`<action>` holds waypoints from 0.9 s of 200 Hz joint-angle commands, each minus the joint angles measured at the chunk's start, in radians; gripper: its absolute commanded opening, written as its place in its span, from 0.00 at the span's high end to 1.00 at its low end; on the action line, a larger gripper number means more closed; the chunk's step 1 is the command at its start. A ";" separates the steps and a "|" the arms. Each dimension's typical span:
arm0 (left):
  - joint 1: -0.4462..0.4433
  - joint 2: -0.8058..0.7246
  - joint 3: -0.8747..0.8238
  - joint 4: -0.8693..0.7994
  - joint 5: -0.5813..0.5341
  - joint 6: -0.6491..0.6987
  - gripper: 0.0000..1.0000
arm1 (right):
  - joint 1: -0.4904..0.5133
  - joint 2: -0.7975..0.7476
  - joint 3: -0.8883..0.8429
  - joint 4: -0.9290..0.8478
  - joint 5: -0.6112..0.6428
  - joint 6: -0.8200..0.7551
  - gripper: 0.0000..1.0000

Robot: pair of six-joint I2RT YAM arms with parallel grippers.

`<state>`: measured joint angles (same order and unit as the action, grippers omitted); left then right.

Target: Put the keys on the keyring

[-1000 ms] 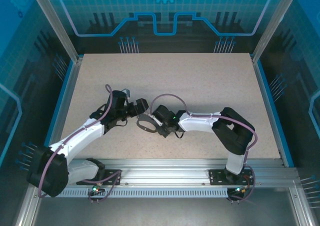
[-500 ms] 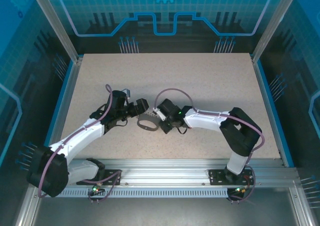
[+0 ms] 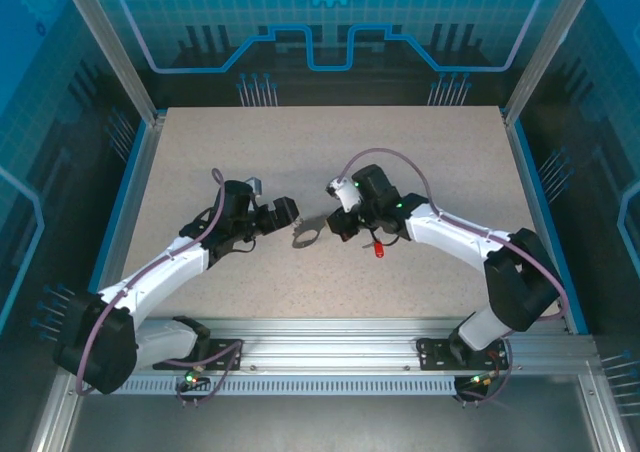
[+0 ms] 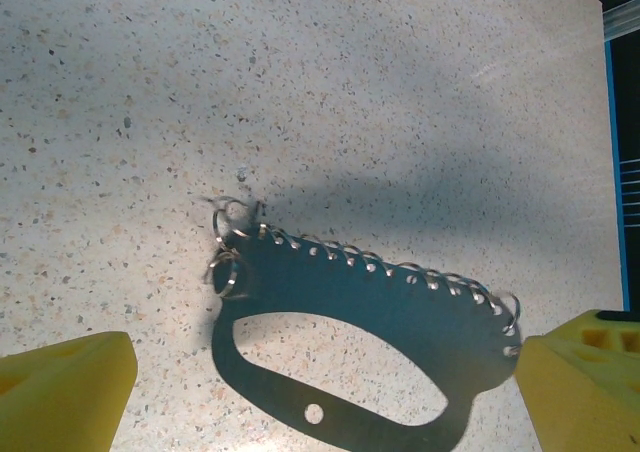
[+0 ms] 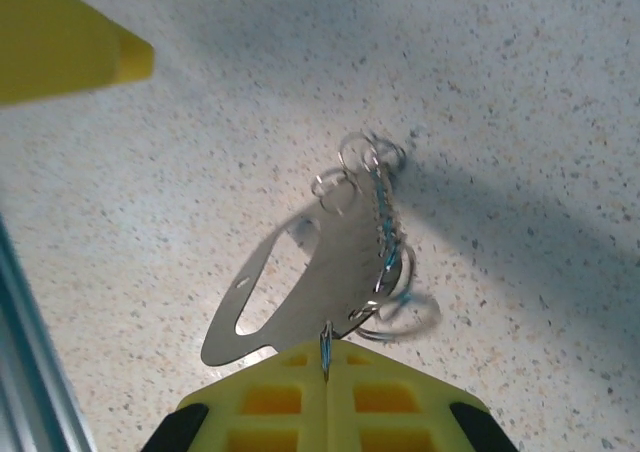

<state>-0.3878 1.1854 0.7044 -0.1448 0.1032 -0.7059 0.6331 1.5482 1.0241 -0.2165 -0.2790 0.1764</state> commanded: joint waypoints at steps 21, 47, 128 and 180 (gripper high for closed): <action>0.008 -0.011 0.021 0.007 0.005 -0.003 0.01 | -0.032 -0.028 -0.022 0.045 -0.116 0.033 1.00; 0.008 -0.022 0.011 0.017 -0.011 -0.004 0.01 | -0.037 -0.022 -0.028 0.058 -0.118 0.041 1.00; 0.007 0.011 0.028 -0.003 0.011 0.042 0.01 | 0.021 0.073 -0.132 0.084 -0.005 0.086 1.00; 0.009 0.020 0.031 0.001 0.018 0.052 0.01 | 0.078 0.196 -0.188 0.159 0.057 0.138 1.00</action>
<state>-0.3878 1.1984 0.7044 -0.1452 0.1032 -0.6785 0.6872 1.6958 0.8429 -0.1112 -0.2604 0.2775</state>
